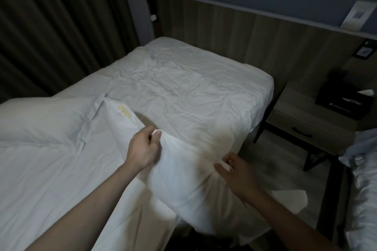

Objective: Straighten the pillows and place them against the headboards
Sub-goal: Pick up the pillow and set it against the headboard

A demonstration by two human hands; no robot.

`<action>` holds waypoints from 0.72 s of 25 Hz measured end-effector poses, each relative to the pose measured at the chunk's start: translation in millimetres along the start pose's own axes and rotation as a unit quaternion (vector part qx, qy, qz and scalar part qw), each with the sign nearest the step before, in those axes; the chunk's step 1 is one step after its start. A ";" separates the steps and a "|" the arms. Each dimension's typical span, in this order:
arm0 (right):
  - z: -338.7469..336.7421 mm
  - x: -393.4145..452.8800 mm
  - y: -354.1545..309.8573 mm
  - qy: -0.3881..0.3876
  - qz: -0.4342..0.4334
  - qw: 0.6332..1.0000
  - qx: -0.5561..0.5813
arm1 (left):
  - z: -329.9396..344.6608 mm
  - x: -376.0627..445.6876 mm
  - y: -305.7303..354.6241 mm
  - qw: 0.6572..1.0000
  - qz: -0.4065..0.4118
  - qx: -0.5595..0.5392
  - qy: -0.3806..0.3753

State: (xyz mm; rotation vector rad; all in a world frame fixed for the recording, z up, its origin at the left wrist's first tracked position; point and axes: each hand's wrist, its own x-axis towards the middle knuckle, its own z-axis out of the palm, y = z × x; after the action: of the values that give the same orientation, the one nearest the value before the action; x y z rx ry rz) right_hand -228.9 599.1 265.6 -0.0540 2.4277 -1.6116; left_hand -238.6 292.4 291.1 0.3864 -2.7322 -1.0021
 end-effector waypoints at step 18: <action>-242.7 217.0 -12.0 0.018 -0.030 0.979 -0.203 | 118.1 198.0 202.8 0.987 0.041 -0.146 0.043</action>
State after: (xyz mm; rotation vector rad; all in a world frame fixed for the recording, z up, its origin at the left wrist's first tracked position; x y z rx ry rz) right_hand -491.7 780.4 330.1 -0.1681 2.7674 -1.1207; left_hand -493.6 450.8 355.8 0.2586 -2.4525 -1.3058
